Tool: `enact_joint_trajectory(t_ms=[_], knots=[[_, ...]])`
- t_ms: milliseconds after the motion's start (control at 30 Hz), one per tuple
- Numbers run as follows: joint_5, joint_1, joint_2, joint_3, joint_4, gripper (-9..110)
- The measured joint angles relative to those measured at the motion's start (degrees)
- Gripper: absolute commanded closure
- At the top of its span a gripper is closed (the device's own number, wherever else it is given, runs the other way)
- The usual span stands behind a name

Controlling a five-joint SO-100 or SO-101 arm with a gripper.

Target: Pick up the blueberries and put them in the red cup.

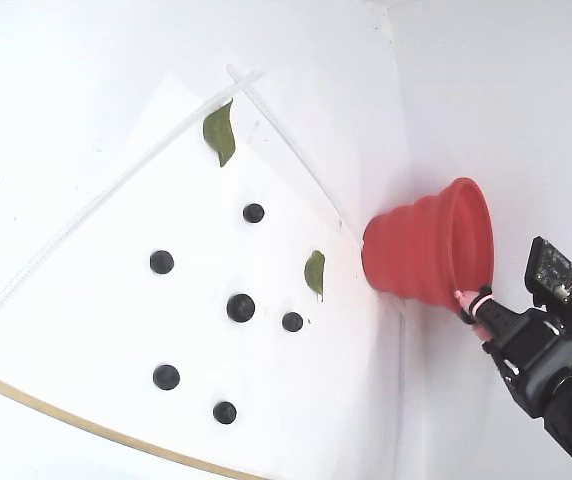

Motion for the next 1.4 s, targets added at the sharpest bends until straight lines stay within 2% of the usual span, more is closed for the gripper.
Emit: enact_joint_trajectory(t_ms=[400, 967, 1400], knots=[[0.0, 0.0, -0.1, -6.6, 0.0, 89], [0.0, 0.0, -8.3, -9.8, -6.4, 88], [0.0, 0.0, -8.8, -10.0, -8.4, 84]])
